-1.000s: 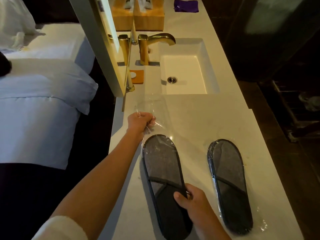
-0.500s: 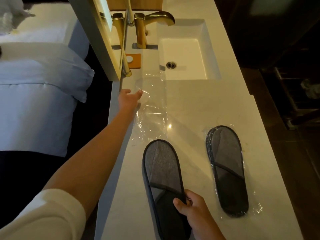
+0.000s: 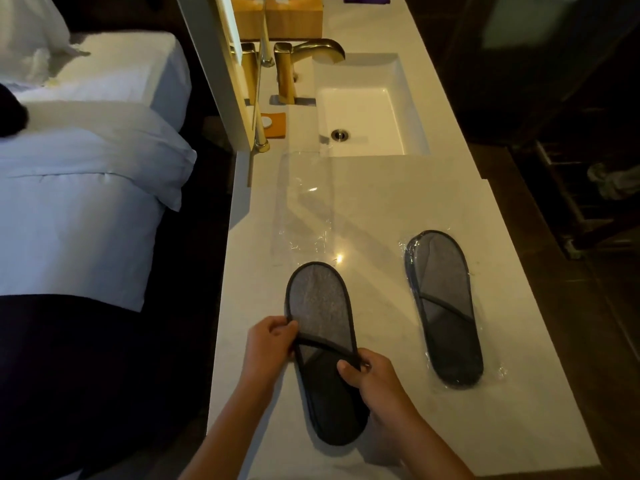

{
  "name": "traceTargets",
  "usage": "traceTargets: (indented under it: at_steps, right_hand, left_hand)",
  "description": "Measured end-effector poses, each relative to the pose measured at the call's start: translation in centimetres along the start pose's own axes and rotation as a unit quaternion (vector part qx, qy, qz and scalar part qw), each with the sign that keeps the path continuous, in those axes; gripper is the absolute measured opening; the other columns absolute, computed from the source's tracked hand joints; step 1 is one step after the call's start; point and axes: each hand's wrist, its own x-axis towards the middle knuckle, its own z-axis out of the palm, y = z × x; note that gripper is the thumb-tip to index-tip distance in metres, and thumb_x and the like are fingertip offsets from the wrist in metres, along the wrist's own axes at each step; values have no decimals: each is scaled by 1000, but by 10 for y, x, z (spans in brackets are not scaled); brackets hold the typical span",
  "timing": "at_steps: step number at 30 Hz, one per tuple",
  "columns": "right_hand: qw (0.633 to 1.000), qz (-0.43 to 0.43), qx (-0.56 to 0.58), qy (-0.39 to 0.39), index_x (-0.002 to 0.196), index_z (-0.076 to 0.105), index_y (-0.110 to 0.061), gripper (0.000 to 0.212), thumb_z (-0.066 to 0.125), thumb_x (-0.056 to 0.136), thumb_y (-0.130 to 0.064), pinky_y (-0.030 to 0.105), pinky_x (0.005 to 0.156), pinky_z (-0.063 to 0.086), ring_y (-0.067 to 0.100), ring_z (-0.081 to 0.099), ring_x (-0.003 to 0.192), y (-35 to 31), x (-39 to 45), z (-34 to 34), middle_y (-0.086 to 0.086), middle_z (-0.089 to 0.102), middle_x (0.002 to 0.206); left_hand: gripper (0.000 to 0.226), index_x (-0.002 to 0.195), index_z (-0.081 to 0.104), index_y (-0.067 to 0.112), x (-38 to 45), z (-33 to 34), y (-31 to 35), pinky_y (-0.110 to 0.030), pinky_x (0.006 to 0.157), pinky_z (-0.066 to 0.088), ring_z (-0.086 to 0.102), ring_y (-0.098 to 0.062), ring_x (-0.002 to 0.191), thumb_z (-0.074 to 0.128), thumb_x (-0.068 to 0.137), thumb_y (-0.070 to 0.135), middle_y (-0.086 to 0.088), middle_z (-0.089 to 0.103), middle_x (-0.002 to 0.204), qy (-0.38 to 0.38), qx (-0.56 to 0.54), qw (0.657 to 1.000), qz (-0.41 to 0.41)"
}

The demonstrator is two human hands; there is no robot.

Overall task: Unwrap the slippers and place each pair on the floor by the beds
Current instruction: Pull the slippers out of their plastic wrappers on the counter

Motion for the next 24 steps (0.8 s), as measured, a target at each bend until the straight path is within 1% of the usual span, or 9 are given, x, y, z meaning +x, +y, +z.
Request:
traceTargets:
  at_steps: [2,4,6,8,11,14,18,21,24]
  right_hand:
    - [994,-52,-94,21,105,68,-16,21,65,91,-31,33,86,55,20,68,101,4,-2,2,0,73,101]
    - [962,-77,-257,47,108,64,-19,32,59,91,-45,28,78,50,17,65,95,4,-7,4,0,70,102]
    - [908,-87,-404,68,108,62,-21,41,52,90,-56,32,80,53,19,65,93,4,-8,5,1,69,103]
    - [881,-97,-457,73,109,62,-21,46,48,90,-60,35,83,54,23,66,95,4,-8,5,4,69,106]
    - [873,-114,-468,75,109,62,-19,48,47,90,-61,33,77,49,24,66,95,7,-7,2,6,69,107]
    - [872,-142,-461,87,109,61,-17,47,49,91,-58,29,69,40,25,65,94,10,-9,0,7,69,106]
    - [876,-151,-451,83,109,61,-17,45,50,91,-57,29,70,40,25,65,95,9,-12,-2,6,68,105]
    - [907,-156,-384,76,88,57,-22,31,52,93,-52,28,63,42,17,59,75,7,-15,-6,-1,62,82]
    - [945,-179,-234,142,77,56,-21,27,53,97,-38,31,62,51,11,57,64,-2,-20,-30,-4,56,69]
  left_hand:
    - [7,95,68,15,-6,1,-1,-20,55,56,71,-21,76,61,94,17,-8,71,81,3,10,1000,6]
    - [7,95,69,15,-6,1,-3,-22,55,56,70,-16,71,64,92,19,-3,70,75,26,53,998,24]
    - [9,92,70,14,-3,1,-3,-17,54,49,64,-5,65,68,89,21,8,65,67,60,139,987,59]
    - [8,90,70,14,-5,3,1,-10,51,38,57,2,61,70,87,21,15,58,64,78,191,974,92]
    - [6,86,68,14,-8,5,6,-9,48,31,51,3,57,69,87,19,15,53,61,84,230,964,104]
    - [9,82,67,16,-8,5,3,-19,49,40,55,-4,58,68,87,24,11,56,62,90,271,952,107]
    - [12,76,64,21,-4,3,0,-27,61,48,61,-16,66,69,84,28,4,62,67,92,287,947,109]
    - [9,83,68,19,2,0,-1,-34,68,57,67,-19,69,68,84,27,-3,70,74,81,278,952,96]
    - [15,99,70,9,2,-8,2,-31,70,52,65,-19,75,63,90,18,-6,71,84,106,280,946,129]
